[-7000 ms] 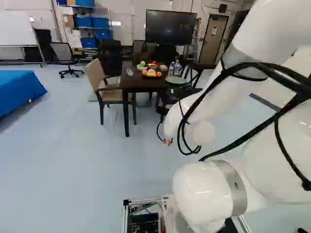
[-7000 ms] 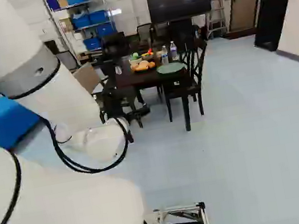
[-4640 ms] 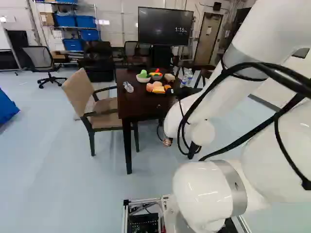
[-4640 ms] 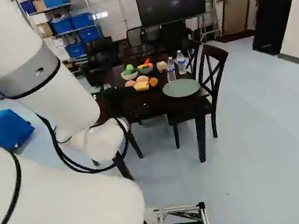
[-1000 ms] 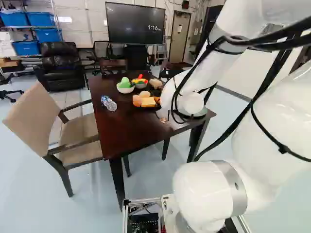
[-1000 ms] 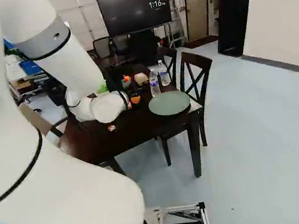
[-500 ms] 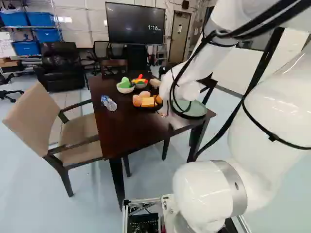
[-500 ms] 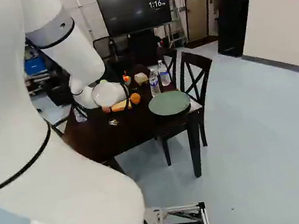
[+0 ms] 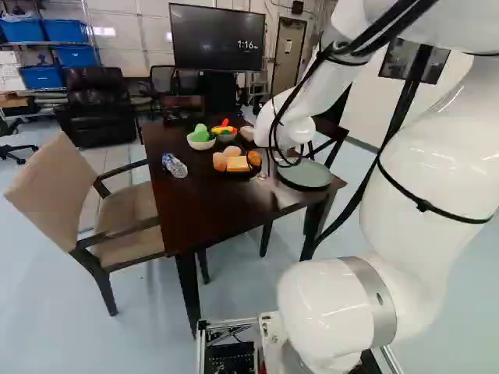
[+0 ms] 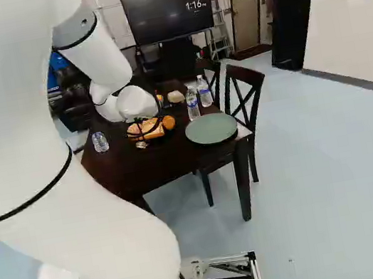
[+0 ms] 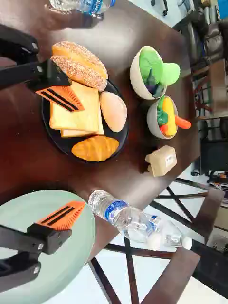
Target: Move the croissant to the empty plate
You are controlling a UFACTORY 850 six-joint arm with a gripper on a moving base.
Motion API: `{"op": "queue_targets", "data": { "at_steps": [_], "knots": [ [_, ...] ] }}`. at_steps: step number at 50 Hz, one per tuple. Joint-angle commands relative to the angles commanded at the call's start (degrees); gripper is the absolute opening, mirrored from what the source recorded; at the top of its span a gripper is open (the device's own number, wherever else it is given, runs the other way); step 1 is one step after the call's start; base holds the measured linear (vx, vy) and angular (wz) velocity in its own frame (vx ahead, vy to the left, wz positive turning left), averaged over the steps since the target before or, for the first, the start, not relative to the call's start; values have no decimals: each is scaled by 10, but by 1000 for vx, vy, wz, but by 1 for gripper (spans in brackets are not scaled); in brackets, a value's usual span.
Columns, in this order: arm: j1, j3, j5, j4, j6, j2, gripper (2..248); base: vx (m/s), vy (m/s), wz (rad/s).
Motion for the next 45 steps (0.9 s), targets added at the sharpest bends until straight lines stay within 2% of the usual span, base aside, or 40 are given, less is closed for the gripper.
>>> {"op": "queue_targets", "data": {
  "at_steps": [45],
  "knots": [
    [0,-129,-203,0,0,-59,247,0,0,0]
  ]
}}
